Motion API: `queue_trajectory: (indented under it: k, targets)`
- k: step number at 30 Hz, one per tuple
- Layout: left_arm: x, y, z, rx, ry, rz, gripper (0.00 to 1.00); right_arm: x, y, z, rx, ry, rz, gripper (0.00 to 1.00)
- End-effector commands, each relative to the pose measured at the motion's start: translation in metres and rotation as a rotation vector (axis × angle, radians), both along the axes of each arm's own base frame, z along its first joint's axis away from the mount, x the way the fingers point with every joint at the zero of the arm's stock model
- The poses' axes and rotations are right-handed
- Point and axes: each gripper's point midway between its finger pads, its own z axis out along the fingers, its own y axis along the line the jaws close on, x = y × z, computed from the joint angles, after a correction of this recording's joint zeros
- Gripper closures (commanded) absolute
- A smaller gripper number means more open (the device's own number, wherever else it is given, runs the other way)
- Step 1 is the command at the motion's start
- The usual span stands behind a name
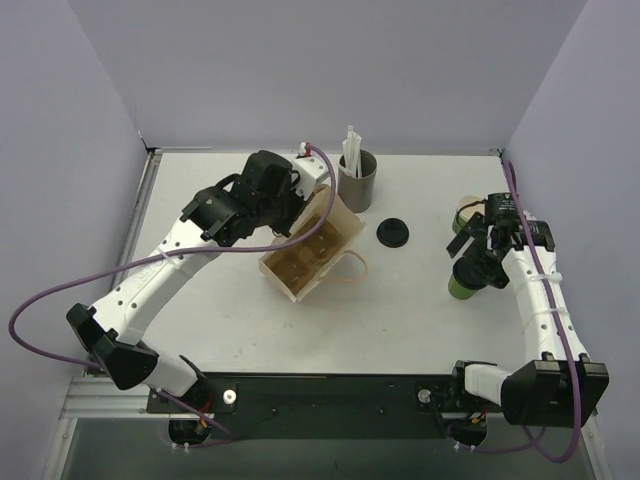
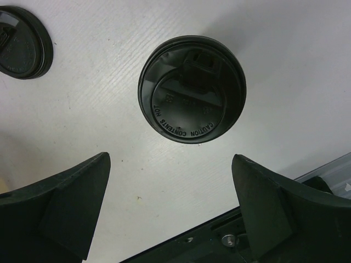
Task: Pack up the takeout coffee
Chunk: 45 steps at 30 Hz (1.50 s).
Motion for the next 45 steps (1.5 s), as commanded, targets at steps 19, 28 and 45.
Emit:
queue_trajectory:
  k: [19,28,45]
  targets:
    - [0.001,0.011,-0.011,0.568,-0.352,-0.15,1.0,0.002,0.01,-0.005,0.101,-0.045,-0.037,0.12]
    - [-0.019,-0.008,-0.016,0.523,-0.413,-0.163,1.0,-0.003,0.006,-0.009,0.148,-0.098,-0.088,0.1]
    - [-0.036,-0.002,0.027,0.188,-0.53,-0.122,1.0,0.001,0.01,0.0,0.185,-0.175,-0.08,0.11]
